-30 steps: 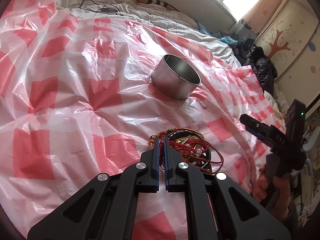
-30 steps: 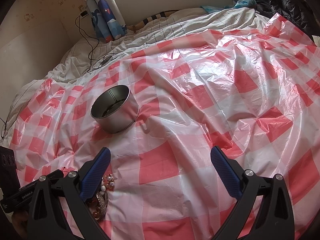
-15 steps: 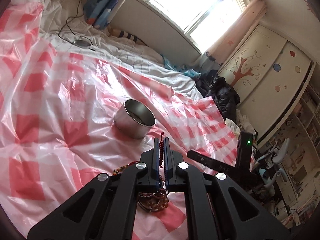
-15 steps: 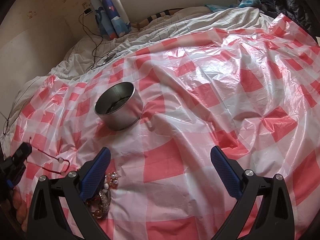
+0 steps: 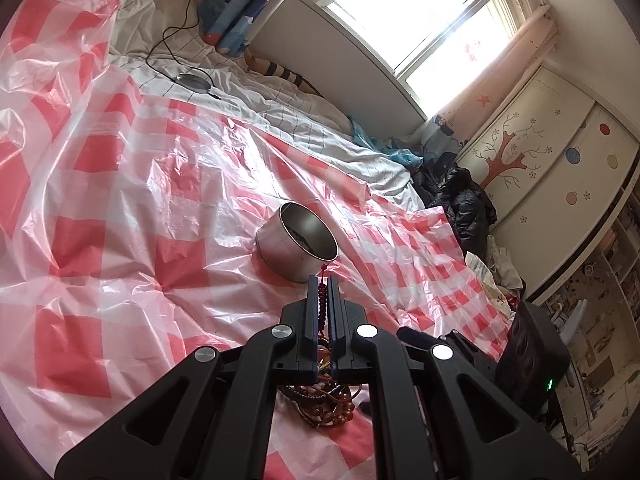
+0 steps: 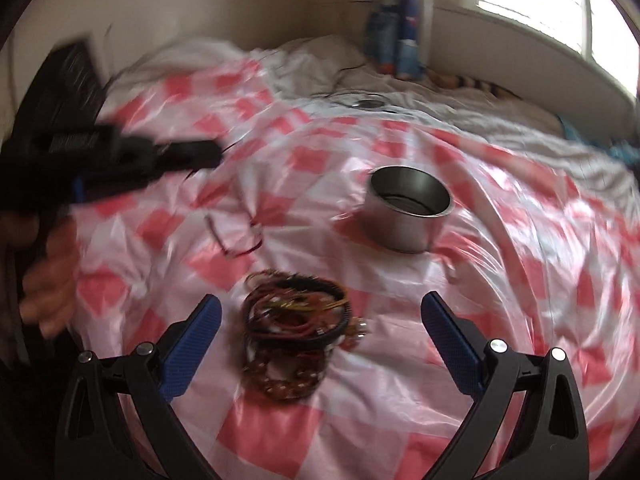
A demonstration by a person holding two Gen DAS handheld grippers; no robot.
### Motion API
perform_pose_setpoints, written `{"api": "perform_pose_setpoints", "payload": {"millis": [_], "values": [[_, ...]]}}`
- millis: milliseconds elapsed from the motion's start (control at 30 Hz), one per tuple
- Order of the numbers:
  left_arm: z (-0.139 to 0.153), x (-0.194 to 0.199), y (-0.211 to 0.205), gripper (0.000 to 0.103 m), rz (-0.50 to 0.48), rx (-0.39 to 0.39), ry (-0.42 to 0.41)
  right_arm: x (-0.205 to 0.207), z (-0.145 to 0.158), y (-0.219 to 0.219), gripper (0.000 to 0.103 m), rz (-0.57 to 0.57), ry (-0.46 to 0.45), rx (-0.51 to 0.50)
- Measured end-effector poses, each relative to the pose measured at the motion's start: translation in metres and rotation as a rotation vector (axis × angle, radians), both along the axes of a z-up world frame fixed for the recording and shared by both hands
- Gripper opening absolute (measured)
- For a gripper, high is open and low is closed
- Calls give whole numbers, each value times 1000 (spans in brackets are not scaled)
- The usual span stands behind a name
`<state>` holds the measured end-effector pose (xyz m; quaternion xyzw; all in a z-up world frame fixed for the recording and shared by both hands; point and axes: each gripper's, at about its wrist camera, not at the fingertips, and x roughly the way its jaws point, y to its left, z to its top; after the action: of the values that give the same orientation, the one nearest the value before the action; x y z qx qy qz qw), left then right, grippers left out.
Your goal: Organize jewelry
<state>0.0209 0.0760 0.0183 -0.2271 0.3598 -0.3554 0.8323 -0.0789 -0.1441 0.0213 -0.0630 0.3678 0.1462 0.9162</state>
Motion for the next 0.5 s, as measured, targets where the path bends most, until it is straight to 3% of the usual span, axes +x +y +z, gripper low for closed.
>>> {"api": "perform_pose_setpoints", "payload": {"millis": [133,200,267,367,400,500], "values": [[0,1,0,4,-3,-2,3,-4,-9,24,95,88,-7,-79],[0,1,0,4,-5,-4,2,-2,-15,28,88,94,6,-116],[0,0,-3,4,-7,1,4,3,-20,29,54,85,31,-118],[0,0,-5,4,-10,3,7,11,-25,20,13,56,77,-79],[0,0,-5,4,-10,2,8,12,-24,18,8,44,76,-74],[0,-1,-7,4,-8,4,10,13,-17,3,5,37,83,48]]}}
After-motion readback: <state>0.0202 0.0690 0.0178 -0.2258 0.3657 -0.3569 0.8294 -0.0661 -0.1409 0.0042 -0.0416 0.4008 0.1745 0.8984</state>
